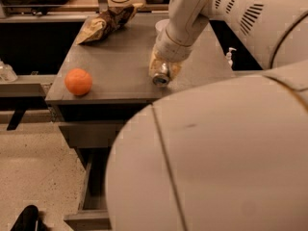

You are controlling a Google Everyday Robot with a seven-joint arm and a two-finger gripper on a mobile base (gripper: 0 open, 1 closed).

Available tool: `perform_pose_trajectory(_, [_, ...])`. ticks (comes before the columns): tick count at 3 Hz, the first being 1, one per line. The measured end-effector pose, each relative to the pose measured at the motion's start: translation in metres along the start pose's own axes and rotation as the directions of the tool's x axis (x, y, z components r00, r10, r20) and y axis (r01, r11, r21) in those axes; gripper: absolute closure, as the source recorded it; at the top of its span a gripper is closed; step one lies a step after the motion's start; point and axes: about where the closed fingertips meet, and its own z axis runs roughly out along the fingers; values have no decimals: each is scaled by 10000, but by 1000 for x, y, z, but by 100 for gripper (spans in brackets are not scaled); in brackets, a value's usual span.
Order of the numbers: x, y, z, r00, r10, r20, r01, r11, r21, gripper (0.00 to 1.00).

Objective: Pick redbull can from middle drawer and place on counter

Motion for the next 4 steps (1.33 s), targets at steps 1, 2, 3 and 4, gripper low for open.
perform_pose_trajectory(1, [0, 39, -16, 9949, 973, -251, -991, 9914, -849, 82])
perform_pose_trajectory(2, [-1, 36, -17, 9945, 1016, -242, -1030, 9922, -701, 59])
perform_pose_trajectory(3, [-1, 33, -18, 9940, 1063, -244, -1076, 9926, -567, 36])
perform_pose_trajectory(4, [-1, 31, -19, 9935, 1107, -245, -1117, 9928, -436, 12])
